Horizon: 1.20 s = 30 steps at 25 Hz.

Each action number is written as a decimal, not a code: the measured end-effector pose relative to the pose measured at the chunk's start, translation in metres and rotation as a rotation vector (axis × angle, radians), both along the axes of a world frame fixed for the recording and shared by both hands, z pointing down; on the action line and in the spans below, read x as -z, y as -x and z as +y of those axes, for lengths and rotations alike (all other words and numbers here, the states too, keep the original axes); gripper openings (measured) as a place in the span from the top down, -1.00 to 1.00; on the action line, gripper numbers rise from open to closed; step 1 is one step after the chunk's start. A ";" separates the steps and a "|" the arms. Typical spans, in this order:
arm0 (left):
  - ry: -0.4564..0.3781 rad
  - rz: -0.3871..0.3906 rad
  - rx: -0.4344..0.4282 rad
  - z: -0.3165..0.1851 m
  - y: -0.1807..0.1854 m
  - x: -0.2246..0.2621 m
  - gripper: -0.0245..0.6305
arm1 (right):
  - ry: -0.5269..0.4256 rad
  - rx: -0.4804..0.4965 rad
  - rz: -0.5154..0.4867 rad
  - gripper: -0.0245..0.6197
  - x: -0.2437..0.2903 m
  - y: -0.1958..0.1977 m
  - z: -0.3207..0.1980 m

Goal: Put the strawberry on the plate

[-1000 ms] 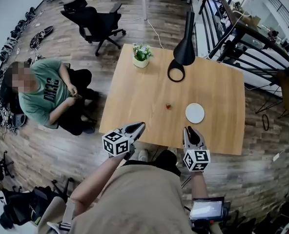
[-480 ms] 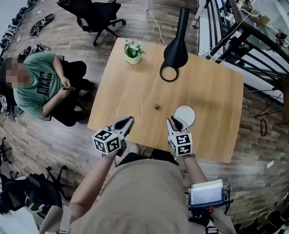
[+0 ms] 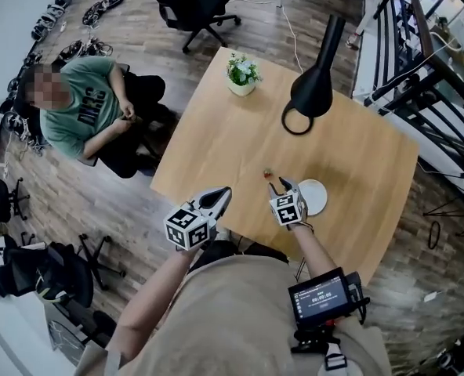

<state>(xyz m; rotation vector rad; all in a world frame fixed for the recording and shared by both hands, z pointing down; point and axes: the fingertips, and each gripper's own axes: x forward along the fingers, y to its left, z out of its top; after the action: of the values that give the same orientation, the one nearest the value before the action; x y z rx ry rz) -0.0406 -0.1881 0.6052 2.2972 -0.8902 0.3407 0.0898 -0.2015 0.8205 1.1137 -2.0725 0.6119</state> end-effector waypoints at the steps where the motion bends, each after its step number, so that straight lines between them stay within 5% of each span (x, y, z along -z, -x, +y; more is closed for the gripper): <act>1: 0.001 -0.010 0.009 -0.002 0.000 -0.001 0.92 | 0.008 0.017 0.009 0.50 -0.011 0.002 -0.004; 15: 0.030 -0.073 0.121 -0.013 0.014 -0.009 0.92 | 0.094 0.190 0.094 0.50 -0.104 0.025 -0.042; 30: 0.039 -0.091 0.217 0.013 0.043 -0.007 0.92 | 0.118 0.196 0.096 0.51 -0.121 0.035 -0.039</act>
<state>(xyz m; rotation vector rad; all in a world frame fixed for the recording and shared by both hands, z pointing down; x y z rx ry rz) -0.0840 -0.1751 0.6122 2.1387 -1.1572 0.3658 0.0550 -0.2402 0.9412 0.8453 -2.0051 0.5652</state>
